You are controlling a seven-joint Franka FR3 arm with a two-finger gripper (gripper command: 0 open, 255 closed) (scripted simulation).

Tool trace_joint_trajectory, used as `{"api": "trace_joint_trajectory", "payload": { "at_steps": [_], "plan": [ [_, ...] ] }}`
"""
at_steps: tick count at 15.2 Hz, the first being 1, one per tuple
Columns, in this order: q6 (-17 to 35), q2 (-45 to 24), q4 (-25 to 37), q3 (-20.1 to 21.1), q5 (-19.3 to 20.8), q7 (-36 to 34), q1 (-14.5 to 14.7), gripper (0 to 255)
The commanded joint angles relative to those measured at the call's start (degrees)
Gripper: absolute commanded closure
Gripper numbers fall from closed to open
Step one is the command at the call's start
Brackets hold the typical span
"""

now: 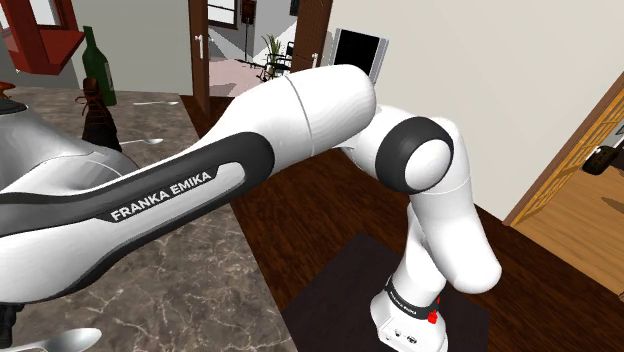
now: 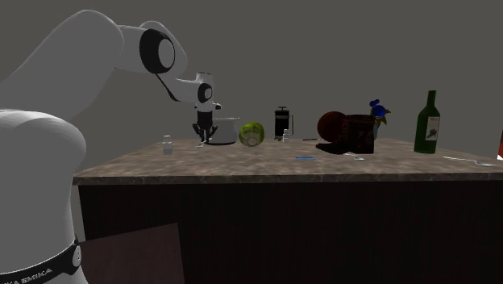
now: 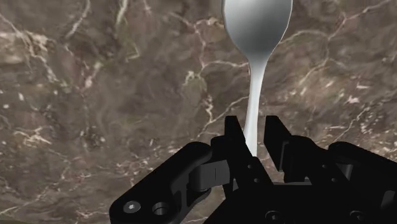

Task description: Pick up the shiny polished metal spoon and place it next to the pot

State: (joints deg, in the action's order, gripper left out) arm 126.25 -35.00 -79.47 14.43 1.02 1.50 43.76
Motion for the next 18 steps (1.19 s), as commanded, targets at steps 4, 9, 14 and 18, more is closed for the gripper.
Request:
{"api": "trace_joint_trajectory", "payload": {
  "at_steps": [4, 9, 14, 18],
  "plan": [
    [3.17, -1.31, -1.85, -0.17, 0.19, 0.14, 0.05, 255],
    [4.48, -1.98, -2.51, -0.25, 0.28, 0.20, 0.08, 255],
    [4.48, -1.97, -2.52, -0.25, 0.28, 0.20, 0.08, 255],
    [4.48, -1.97, -2.52, -0.25, 0.28, 0.20, 0.08, 0]
  ]
}}
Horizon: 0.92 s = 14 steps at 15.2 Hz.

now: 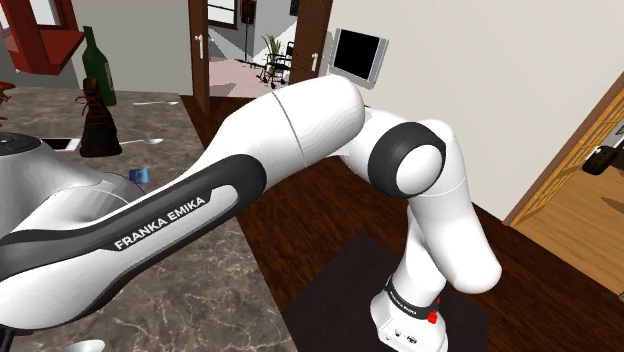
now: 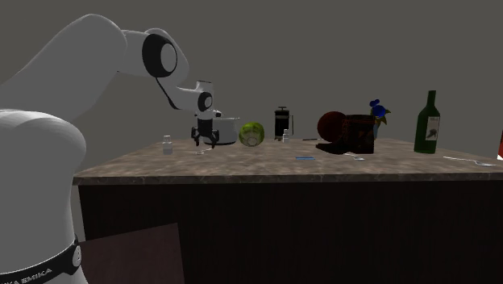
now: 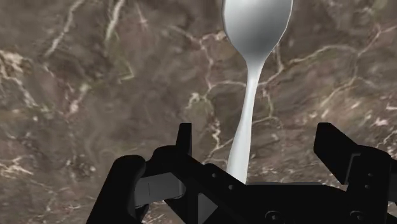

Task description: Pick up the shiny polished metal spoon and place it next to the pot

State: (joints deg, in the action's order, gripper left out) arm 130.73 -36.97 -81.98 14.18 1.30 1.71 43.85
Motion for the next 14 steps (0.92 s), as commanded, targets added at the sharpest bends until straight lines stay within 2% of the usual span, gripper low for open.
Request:
{"api": "trace_joint_trajectory", "payload": {
  "at_steps": [1, 6, 14],
  "plan": [
    [0.00, 0.00, 0.00, 0.00, 0.00, 0.00, 0.00, 0],
    [-4.28, 4.73, -0.45, 0.53, -0.91, 0.48, -1.13, 0],
    [-4.28, 4.73, -0.45, 0.53, -0.91, 0.49, -1.12, 0]
  ]
}}
